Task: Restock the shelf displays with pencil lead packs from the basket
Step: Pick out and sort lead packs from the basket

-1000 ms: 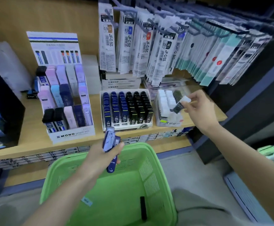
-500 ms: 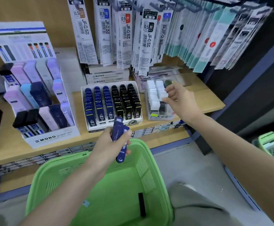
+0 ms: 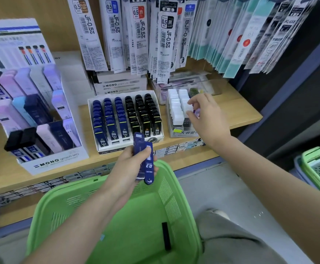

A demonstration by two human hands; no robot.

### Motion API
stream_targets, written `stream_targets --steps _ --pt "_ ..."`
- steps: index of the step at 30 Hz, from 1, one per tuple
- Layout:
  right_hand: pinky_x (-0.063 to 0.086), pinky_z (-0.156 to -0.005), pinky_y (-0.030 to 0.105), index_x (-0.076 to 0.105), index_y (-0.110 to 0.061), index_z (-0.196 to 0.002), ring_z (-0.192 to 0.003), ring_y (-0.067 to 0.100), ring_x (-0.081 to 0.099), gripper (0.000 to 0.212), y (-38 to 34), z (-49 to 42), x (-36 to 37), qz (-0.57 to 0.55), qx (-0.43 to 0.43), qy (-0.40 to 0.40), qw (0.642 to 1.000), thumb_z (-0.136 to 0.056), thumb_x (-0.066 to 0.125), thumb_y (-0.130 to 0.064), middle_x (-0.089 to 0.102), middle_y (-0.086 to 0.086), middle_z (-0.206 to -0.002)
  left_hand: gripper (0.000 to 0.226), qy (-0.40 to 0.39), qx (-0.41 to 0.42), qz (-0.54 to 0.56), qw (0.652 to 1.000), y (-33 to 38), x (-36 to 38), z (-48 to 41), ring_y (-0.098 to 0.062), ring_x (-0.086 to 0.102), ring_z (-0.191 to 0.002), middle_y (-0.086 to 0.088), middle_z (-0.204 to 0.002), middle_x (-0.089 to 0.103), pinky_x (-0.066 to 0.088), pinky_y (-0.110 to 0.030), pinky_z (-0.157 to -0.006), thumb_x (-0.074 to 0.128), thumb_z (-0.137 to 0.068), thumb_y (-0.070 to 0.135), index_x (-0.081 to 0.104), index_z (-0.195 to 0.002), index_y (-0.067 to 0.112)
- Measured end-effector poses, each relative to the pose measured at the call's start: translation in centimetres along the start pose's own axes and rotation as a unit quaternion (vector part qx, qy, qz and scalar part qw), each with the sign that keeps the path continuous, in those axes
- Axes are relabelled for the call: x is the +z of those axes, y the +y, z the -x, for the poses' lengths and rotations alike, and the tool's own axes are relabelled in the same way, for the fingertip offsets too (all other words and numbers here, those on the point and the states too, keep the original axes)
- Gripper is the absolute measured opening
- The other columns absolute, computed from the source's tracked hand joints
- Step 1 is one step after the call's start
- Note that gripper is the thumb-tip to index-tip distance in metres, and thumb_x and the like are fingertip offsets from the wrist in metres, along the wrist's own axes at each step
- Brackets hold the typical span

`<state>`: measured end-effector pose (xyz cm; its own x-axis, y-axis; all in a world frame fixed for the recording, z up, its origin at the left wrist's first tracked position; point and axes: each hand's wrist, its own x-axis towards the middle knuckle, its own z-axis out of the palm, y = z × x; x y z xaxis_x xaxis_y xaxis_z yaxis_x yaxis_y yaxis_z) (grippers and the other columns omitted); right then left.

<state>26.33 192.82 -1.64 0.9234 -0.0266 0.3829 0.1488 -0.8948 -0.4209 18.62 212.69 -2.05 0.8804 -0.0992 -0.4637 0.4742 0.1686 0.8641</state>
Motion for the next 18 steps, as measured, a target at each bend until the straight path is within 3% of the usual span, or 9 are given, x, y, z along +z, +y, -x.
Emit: stream_targets --steps 4,8,11,14,18 --pt "0.042 -0.063 0.025 0.05 -0.02 -0.106 -0.065 0.006 0.047 0.013 -2.9 2.0 -0.6 -0.117 -0.007 0.007 0.993 -0.093 0.052 -0.015 0.045 -0.009 -0.09 0.013 -0.004 0.01 0.027 1.0 0.0 0.0 0.1 -0.012 0.067 -0.059 -0.007 -0.087 0.069 0.056 -0.024 -0.059 0.054 -0.094 0.02 0.056 -0.105 0.014" --pt "0.044 -0.067 0.015 0.055 -0.017 -0.113 -0.068 0.001 0.051 0.021 -5.9 4.4 -0.6 -0.253 0.04 -0.14 0.957 -0.092 0.056 -0.022 0.052 -0.013 -0.09 0.014 0.001 0.019 0.046 0.999 0.2 0.1 0.5 -0.011 0.066 -0.056 -0.009 -0.088 0.064 0.055 -0.022 -0.054 0.053 -0.094 0.022 0.055 -0.104 0.013" --pt "0.052 -0.074 0.029 0.052 -0.009 -0.124 -0.072 0.007 0.055 0.039 -7.4 5.3 -0.7 -0.315 0.134 -0.261 0.902 -0.09 0.059 -0.028 0.052 -0.011 -0.09 0.011 0.012 0.024 0.047 0.999 0.3 0.2 0.6 -0.011 0.066 -0.058 -0.007 -0.089 0.063 0.055 -0.025 -0.058 0.051 -0.095 0.025 0.055 -0.1 0.016" --pt "0.052 -0.06 0.019 0.047 -0.007 -0.122 -0.066 0.005 0.055 0.041 -8.4 6.0 -1.1 -0.366 0.201 -0.319 0.851 -0.088 0.063 -0.024 0.054 -0.004 -0.086 0.009 0.048 0.042 0.034 0.997 0.2 0.2 0.6 -0.017 0.064 -0.076 -0.004 -0.09 0.066 0.052 -0.034 -0.08 0.051 -0.096 0.025 0.056 -0.098 0.018" --pt "0.057 -0.063 0.02 0.049 -0.009 -0.104 -0.064 0.009 0.063 0.026 -9.2 7.2 -1.4 -0.419 0.253 -0.4 0.774 -0.087 0.065 -0.021 0.064 0.005 -0.086 0.012 0.096 0.084 0.031 0.991 0.3 -0.1 0.6 -0.015 0.057 -0.075 -0.002 -0.087 0.063 0.046 -0.03 -0.074 0.051 -0.096 0.022 0.057 -0.102 0.012"
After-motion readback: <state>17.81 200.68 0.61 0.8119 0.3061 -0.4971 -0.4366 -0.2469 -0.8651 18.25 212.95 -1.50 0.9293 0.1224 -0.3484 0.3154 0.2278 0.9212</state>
